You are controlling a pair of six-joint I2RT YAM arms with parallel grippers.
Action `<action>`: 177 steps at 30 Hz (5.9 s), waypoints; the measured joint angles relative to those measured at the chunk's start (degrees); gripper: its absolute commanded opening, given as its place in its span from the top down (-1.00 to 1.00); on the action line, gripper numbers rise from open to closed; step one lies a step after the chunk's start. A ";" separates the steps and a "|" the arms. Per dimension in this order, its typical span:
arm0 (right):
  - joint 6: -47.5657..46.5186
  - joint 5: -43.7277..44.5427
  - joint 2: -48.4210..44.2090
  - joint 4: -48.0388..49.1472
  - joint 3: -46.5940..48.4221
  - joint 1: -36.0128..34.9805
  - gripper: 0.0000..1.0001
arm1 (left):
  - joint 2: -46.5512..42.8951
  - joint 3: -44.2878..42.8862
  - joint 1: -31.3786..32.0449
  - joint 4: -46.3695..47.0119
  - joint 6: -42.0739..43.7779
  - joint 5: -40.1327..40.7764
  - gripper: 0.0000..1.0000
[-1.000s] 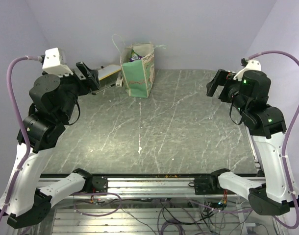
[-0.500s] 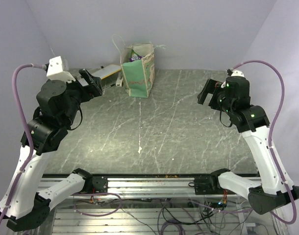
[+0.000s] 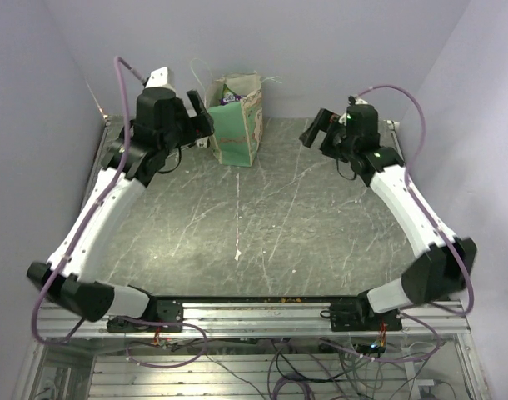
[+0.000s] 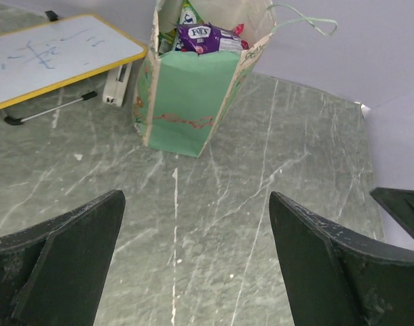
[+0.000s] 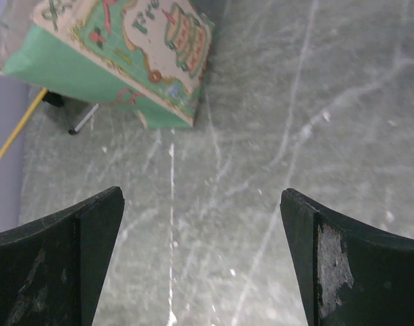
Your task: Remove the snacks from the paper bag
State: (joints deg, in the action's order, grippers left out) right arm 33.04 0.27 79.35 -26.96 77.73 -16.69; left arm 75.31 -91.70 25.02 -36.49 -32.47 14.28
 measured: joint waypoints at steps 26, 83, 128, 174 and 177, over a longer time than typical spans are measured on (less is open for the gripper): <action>23.15 -16.22 48.87 46.38 32.87 1.53 -0.99 | 51.82 -32.20 -18.69 33.38 -17.27 -28.44 -0.87; 15.08 -16.94 7.50 6.64 8.72 -15.96 1.00 | 2.82 13.38 -20.02 23.82 -23.67 -43.95 0.86; 5.64 -27.19 22.71 3.50 15.30 -19.78 1.00 | 4.57 1.14 -23.82 12.48 -13.90 -37.24 0.86; -15.08 -10.82 0.90 -13.44 -7.13 -17.55 -0.27 | -9.01 23.21 -2.40 23.30 -25.20 -35.08 0.86; -16.92 -14.71 -0.48 -8.79 -9.03 -17.79 -0.29 | -8.98 23.15 -2.40 22.32 -24.92 -34.82 0.86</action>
State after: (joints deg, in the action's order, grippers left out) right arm 16.12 -14.44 78.87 -35.75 68.71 -34.48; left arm 66.32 -68.55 22.61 -14.17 -57.39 -20.53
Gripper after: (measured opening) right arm 0.635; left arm 0.072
